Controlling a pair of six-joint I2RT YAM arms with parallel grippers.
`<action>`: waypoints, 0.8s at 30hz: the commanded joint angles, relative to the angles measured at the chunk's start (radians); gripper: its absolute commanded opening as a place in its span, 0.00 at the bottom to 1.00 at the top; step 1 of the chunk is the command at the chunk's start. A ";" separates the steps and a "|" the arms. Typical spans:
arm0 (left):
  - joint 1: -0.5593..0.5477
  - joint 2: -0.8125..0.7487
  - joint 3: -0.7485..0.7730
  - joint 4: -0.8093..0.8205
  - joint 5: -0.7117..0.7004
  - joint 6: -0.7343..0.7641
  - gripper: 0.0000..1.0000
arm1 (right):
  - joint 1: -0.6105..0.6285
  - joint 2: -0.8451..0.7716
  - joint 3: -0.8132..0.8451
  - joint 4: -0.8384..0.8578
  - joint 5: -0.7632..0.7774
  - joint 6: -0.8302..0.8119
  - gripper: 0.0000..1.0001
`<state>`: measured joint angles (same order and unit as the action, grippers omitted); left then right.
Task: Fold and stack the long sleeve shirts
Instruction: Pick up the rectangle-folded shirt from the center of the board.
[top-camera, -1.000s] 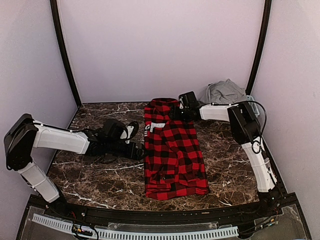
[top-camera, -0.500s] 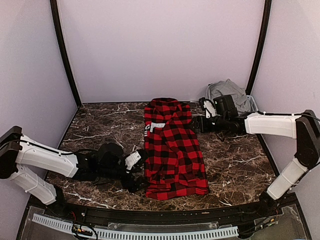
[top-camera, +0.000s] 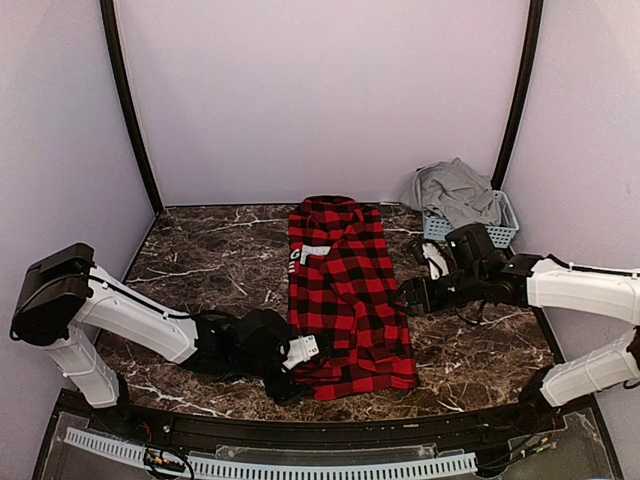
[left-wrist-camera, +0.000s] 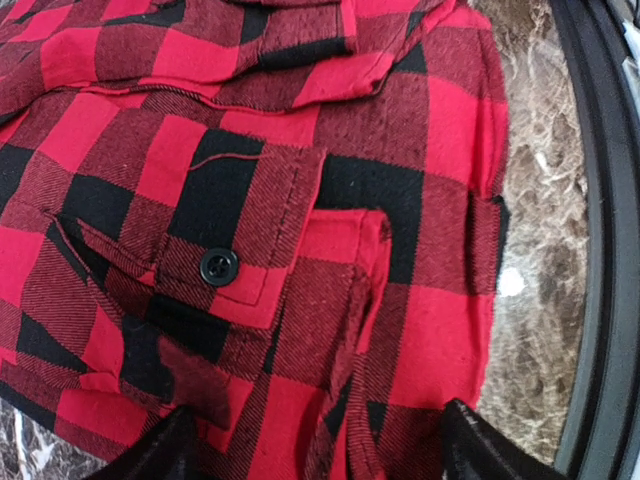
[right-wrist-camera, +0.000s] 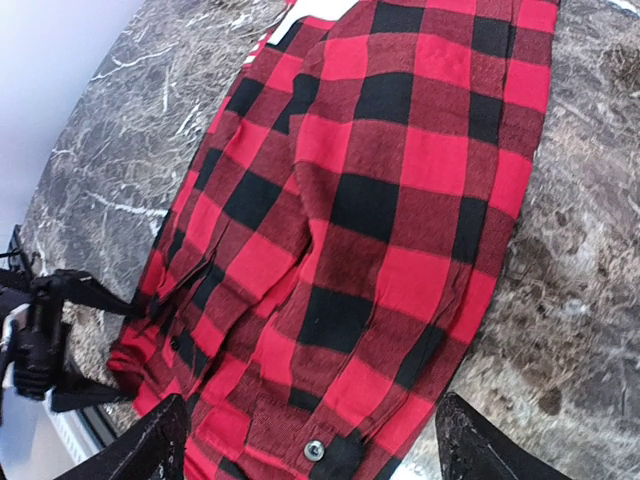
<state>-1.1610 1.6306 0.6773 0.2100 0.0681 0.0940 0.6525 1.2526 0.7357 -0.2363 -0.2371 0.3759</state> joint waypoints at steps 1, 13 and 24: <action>-0.008 0.036 0.031 -0.050 -0.056 0.056 0.78 | 0.031 -0.065 -0.052 -0.036 -0.059 0.049 0.82; -0.011 0.051 0.055 -0.188 0.062 -0.024 0.16 | 0.314 -0.193 -0.128 -0.094 0.127 0.111 0.81; -0.011 -0.064 -0.046 -0.166 0.211 -0.248 0.00 | 0.656 -0.117 -0.178 0.003 0.435 0.150 0.80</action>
<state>-1.1664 1.6165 0.6834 0.0948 0.1761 -0.0402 1.2232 1.0916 0.5415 -0.2764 0.0490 0.5121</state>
